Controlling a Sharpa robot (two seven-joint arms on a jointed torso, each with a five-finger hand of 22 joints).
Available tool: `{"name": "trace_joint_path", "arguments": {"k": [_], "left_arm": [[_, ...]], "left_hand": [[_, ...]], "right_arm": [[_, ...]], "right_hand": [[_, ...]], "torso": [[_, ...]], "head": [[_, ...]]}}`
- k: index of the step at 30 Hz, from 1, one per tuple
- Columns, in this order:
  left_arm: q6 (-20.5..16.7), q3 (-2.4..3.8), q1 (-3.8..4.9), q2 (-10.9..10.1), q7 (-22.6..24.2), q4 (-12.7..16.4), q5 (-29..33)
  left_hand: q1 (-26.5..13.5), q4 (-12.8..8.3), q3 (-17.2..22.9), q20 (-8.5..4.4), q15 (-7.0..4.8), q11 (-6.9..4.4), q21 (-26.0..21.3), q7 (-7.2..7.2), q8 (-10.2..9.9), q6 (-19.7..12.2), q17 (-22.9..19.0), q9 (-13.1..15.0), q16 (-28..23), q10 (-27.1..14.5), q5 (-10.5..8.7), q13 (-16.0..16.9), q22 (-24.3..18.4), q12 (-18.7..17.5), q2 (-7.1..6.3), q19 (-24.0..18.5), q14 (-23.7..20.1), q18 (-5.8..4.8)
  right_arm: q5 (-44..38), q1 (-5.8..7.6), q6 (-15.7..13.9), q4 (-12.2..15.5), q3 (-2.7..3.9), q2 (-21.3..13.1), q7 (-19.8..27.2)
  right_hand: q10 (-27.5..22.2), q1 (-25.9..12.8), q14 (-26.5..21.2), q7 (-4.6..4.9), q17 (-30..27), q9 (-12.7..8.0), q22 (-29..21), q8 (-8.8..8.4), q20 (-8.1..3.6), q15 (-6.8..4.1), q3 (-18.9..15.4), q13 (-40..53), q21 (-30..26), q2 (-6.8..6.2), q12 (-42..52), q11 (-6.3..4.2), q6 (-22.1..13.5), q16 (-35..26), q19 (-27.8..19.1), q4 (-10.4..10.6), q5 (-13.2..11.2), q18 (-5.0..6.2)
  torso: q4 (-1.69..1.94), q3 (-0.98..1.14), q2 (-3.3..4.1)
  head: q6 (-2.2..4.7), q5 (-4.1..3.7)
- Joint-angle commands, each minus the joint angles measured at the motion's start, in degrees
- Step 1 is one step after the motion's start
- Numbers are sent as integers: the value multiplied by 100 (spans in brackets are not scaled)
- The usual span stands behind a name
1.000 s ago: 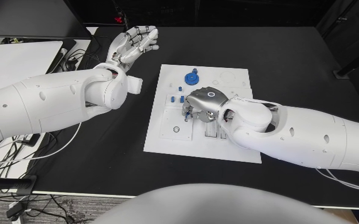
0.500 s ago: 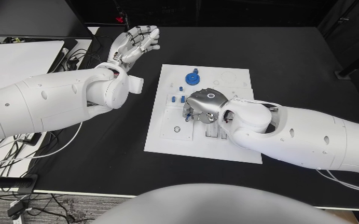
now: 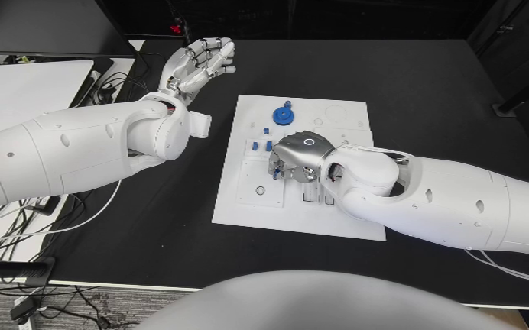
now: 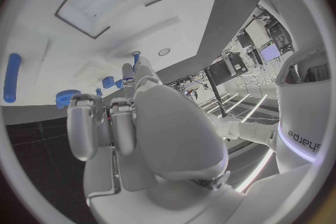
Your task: Assemble the parts on the task board
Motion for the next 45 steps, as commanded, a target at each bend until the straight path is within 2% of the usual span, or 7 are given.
{"name": "trace_joint_path", "arguments": {"k": [1,20,30,33,37,38,45], "left_arm": [[54,6,7,12,671,-3,3],[35,6,6,10,655,1,3],[32,6,6,9,654,2,3],[32,6,6,6,654,4,3],[33,6,6,-2,652,8,3],[33,6,6,-4,652,9,3],[35,6,5,-14,654,14,3]], "left_hand": [[12,-1,41,0,11,3,31,877,19,-35,-10,-8,20,-48,-30,-7,-10,33,62,28,-48,-45],[24,-5,59,0,14,4,31,878,47,-56,-47,-24,52,-72,-22,-24,-15,78,127,23,-65,-48],[31,-7,66,0,15,4,32,878,58,-62,-59,-30,65,-80,-20,-30,-16,95,154,21,-70,-49],[31,-7,66,0,15,4,32,878,58,-62,-59,-30,65,-80,-20,-30,-16,95,154,21,-70,-49],[31,-7,66,0,15,4,32,878,58,-62,-59,-30,65,-80,-20,-30,-16,95,154,21,-70,-49],[31,-7,66,0,15,4,32,878,58,-62,-59,-30,65,-80,-20,-30,-16,95,154,21,-70,-49],[31,-7,66,0,15,4,32,878,58,-62,-59,-30,65,-80,-20,-30,-16,95,154,21,-70,-49]], "right_arm": [[7,6,61,22,2,-4,10],[-157,5,348,12,1,56,-112],[-362,-9,468,34,1,78,-148],[-409,-12,510,40,1,80,-155],[-435,-15,462,40,1,70,-117],[-430,-16,409,40,1,63,-85],[-332,-25,-128,61,0,21,90]], "right_hand": [[-12,-2,594,36,1498,8,1369,-41,55,34,43,9,-18,-25,-16,31,16,10,386,10,17,11],[-68,-30,595,49,1502,-2,1364,-89,70,48,100,7,-33,-36,-20,46,-22,12,378,7,21,15],[-157,-92,589,32,1473,-14,1358,-170,88,64,151,7,-50,-101,-20,59,-107,-3,369,15,19,19],[-306,-232,581,0,1433,-25,1348,-258,105,84,136,4,-77,-182,-26,85,-232,-24,355,38,15,26],[-473,-658,557,-104,1322,-33,1311,-369,143,133,-21,11,-173,-349,-14,152,-473,-82,300,60,-27,51],[-485,-805,551,-165,1298,-28,1304,-365,154,127,-71,16,-192,-377,-4,153,-529,-94,290,37,-21,56],[-548,-1239,527,-260,1195,-32,1267,-372,143,112,-251,27,-284,-508,9,138,-857,-148,239,46,-30,81]], "torso": [[4,-1,-6],[2,-1,-2],[3,1,1],[2,1,0],[0,0,0],[0,-1,-1],[-5,-1,0]], "head": [[-1,-11],[-1,-35],[-1,-50],[-1,-50],[-1,-45],[-1,-46],[-1,-63]]}}
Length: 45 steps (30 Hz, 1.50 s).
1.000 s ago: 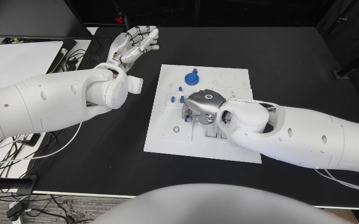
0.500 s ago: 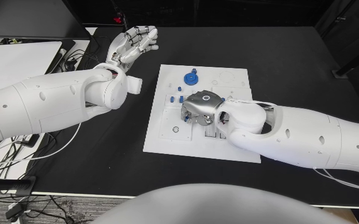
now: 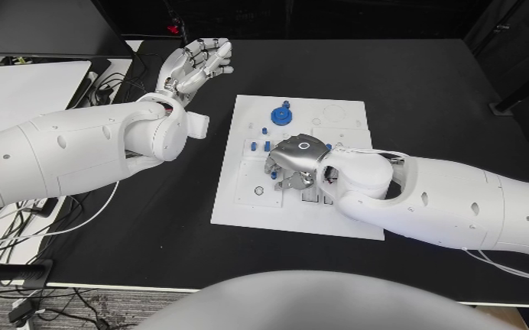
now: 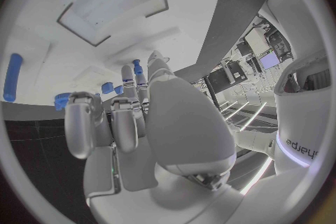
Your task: Assemble the parts on the task board
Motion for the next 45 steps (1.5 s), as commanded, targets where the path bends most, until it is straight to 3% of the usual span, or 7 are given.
{"name": "trace_joint_path", "arguments": {"k": [1,8,15,20,24,27,45], "left_arm": [[36,6,7,-5,654,11,3],[51,6,0,-14,657,21,3],[53,6,-7,2,658,5,3],[52,6,-14,24,660,-12,3],[48,6,-17,54,663,-25,3],[48,6,-20,65,661,-35,3],[47,6,-39,58,665,-41,3]], "left_hand": [[2,-6,33,0,-6,2,32,857,37,-42,-5,-5,20,-38,-20,-6,-7,33,61,22,-49,-49],[7,-7,34,0,-6,2,32,857,46,-46,-16,-10,30,-45,-17,-11,-8,46,75,20,-53,-50],[7,-7,34,0,-6,2,32,857,46,-46,-16,-10,30,-45,-17,-11,-8,46,75,20,-53,-50],[7,-7,34,0,-6,2,32,857,46,-46,-16,-10,30,-45,-17,-11,-8,46,75,20,-53,-50],[9,-8,33,0,-6,3,32,857,49,-50,-22,-13,35,-49,-15,-14,-9,53,78,19,-56,-50],[9,-8,33,0,-6,3,32,857,49,-50,-22,-13,35,-49,-15,-14,-9,53,78,19,-56,-50],[10,-8,33,0,-5,3,32,857,51,-52,-25,-14,38,-51,-14,-15,-9,56,80,19,-58,-50]], "right_arm": [[18,-4,-565,38,2,-25,183],[318,-39,-1656,203,3,-312,408],[2560,35,-2413,569,13,-1022,1132],[3910,250,-2245,575,14,-1471,1748],[3862,315,-2004,473,11,-1733,1889],[3396,333,-1760,398,9,-1820,1653],[1374,340,-906,176,4,-1638,-37]], "right_hand": [[-32,-115,523,-24,1181,4,1265,-22,15,26,-50,7,-36,-17,10,-8,-81,-49,233,-6,-30,83],[-102,-251,487,0,1025,-3,1246,-30,-5,7,-74,6,-78,-66,1,-16,-372,-132,218,-17,-29,93],[-176,-321,469,152,935,33,1221,40,-4,15,-32,7,-136,-36,4,0,-287,-180,195,-16,-25,107],[-138,-345,476,268,954,56,1224,100,0,14,-21,15,-126,31,40,-8,-150,-169,206,-26,-18,104],[-149,-328,484,270,986,53,1233,96,0,15,-19,11,-102,37,35,-4,-149,-151,220,-36,-18,98],[-195,-326,486,274,994,51,1237,93,2,20,-26,4,-94,40,16,7,-143,-146,226,-32,-24,95],[-395,-472,465,176,887,29,1218,40,-27,-21,-106,6,-141,-100,-1,-27,-180,-199,207,-4,-28,107]], "torso": [[-7,1,1],[1,8,-1],[9,-9,-9],[-7,-10,-14],[6,-7,-15],[-23,-6,-14],[-13,-6,-3]], "head": [[-1,-18],[-1,-54],[-1,-129],[-1,-180],[-1,-238],[-1,-231],[-1,-326]]}}
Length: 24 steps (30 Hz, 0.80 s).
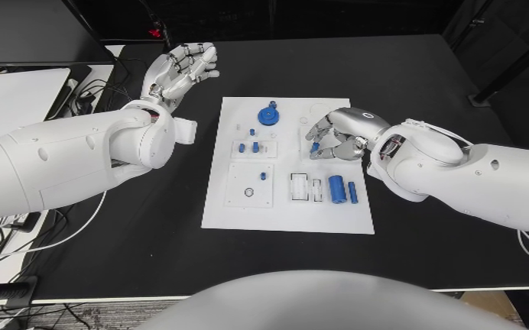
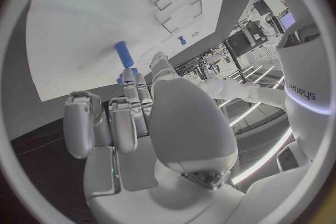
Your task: Assemble the parts on the task board
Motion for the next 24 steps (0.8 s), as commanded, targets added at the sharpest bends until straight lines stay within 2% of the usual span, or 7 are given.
{"name": "trace_joint_path", "arguments": {"k": [1,9,19,24], "left_arm": [[46,6,7,1,665,6,2],[51,6,6,0,668,7,2],[54,6,5,-22,659,10,2],[58,6,3,-27,657,2,2]], "left_hand": [[-13,-8,33,0,14,4,32,878,19,-32,-9,-10,38,-52,-14,-5,-10,29,59,19,-38,-50],[-11,-8,32,0,14,4,32,877,23,-36,-14,-13,43,-57,-11,-8,-11,35,63,18,-41,-51],[-9,-8,32,0,15,4,32,877,26,-39,-19,-15,47,-60,-8,-10,-11,40,67,17,-44,-51],[-9,-8,32,0,15,4,32,877,26,-39,-19,-15,47,-60,-8,-10,-11,40,67,17,-44,-51]], "right_arm": [[-615,6,339,-36,1,72,-651],[-884,2,250,-95,0,208,-825],[-1014,-5,-248,9,0,196,-734],[-1081,-15,-495,93,0,153,-680]], "right_hand": [[-62,-40,465,-39,885,-9,1219,-28,-29,-24,-17,0,-37,-20,-29,13,-9,-23,208,4,-27,107],[-123,44,470,-57,904,-7,1220,-31,-48,-47,81,2,-35,40,-24,4,0,-13,212,-15,-27,106],[136,224,481,-80,942,12,1227,21,-54,-30,225,29,-20,149,101,-11,147,10,224,-35,-27,98],[222,262,481,-74,942,9,1228,21,-48,-22,235,22,-18,123,121,-2,172,12,227,-37,-27,97]], "torso": [[1,-5,1],[1,-4,-1],[-5,-3,1],[-6,-2,2]], "head": [[0,4],[1,6],[1,12],[8,4]]}}
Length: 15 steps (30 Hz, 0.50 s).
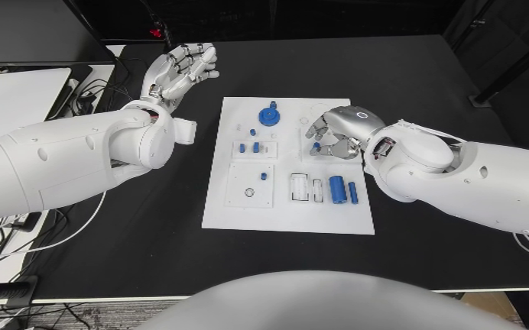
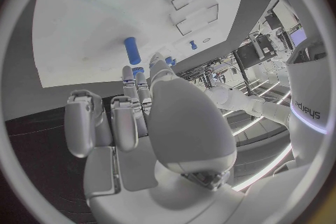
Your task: Assemble the parts on the task board
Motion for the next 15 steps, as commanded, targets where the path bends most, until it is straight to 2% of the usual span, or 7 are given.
{"name": "trace_joint_path", "arguments": {"k": [1,6,8,12,15], "left_arm": [[56,6,4,-2,656,-3,2],[60,6,0,6,654,-9,2],[61,6,-1,9,653,-10,2],[59,6,-2,11,652,-10,2],[60,6,-3,12,653,-8,2]], "left_hand": [[-9,-8,32,0,14,-16,32,877,26,-39,-5,-8,24,-40,-8,-4,-6,19,67,17,-44,-51],[-9,-8,32,0,14,-16,32,877,26,-39,-5,-8,24,-40,-8,-4,-6,19,67,17,-44,-51],[-9,-8,32,0,14,-16,32,877,26,-39,-5,-8,24,-40,-8,-4,-6,19,67,17,-44,-51],[-9,-8,32,0,14,-16,32,877,26,-39,-5,-8,24,-40,-8,-4,-6,19,67,17,-44,-51],[-6,-9,32,0,15,-16,32,877,31,-42,-12,-11,31,-44,-5,-8,-7,27,74,16,-47,-51]], "right_arm": [[-193,1,-367,49,1,-6,30],[-207,-1,-56,22,1,31,-165],[-210,-1,119,-24,1,65,-283],[-212,-2,291,-119,1,138,-395],[-213,-2,450,-180,1,197,-490]], "right_hand": [[34,44,502,7,938,2,1227,33,-25,1,28,-3,-21,-24,28,1,41,10,246,7,-27,98],[5,-13,496,-21,912,-12,1219,-1,-16,11,-1,-19,-42,-83,-11,11,4,-2,236,35,-29,103],[-5,-40,495,-20,907,-15,1218,-8,-15,12,-8,-21,-46,-91,-23,11,-3,-4,235,42,-30,104],[-19,-60,494,-11,904,-15,1216,-11,-14,11,-10,-22,-51,-94,-36,9,-3,-5,232,43,-30,106],[-23,-63,493,-9,902,-15,1216,-11,-14,10,-10,-23,-52,-94,-40,7,-2,-6,232,43,-30,106]], "torso": [[-6,1,0],[9,1,-5],[7,0,-7],[7,-2,-7],[8,4,-4]], "head": [[-1,-8],[-6,-34],[-6,-38],[-6,-39],[3,-27]]}}
